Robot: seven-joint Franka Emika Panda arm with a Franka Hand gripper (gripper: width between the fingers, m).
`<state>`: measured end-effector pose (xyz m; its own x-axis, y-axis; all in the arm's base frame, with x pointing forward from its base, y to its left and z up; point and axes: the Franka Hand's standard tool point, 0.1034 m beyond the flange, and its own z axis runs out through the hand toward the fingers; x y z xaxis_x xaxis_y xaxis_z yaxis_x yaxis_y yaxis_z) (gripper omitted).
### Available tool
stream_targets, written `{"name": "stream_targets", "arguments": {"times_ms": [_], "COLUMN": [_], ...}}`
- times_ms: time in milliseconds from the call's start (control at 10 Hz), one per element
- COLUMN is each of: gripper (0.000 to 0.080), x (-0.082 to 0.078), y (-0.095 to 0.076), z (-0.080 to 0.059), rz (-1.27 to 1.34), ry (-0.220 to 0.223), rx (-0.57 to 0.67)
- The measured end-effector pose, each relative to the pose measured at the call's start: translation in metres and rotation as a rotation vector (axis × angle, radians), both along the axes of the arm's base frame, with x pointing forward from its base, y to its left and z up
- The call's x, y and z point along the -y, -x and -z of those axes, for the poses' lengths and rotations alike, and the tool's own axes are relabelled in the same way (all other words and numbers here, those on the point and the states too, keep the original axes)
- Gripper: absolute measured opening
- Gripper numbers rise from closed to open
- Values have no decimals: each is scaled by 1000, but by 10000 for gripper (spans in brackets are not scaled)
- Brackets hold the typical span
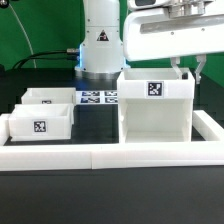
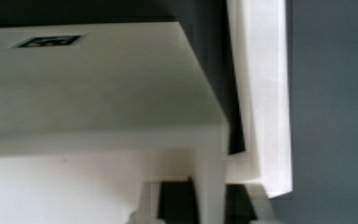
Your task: Assemble drawer
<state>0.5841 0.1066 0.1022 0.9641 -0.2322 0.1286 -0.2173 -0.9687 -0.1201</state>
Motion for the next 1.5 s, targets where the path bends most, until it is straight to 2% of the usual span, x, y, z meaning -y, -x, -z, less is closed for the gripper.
{"name": "stream_targets", "arguments": {"times_ms": [300, 600, 900, 1500], "gripper": [38, 38, 38, 41], "x": [-3, -10, -2, -2], "y": [-2, -7, -13, -14], "z": [-2, -5, -5, -7], "rz": [121, 419, 589, 905], "ry": [-28, -80, -119, -198], "rx": [-6, -32, -20, -59]}}
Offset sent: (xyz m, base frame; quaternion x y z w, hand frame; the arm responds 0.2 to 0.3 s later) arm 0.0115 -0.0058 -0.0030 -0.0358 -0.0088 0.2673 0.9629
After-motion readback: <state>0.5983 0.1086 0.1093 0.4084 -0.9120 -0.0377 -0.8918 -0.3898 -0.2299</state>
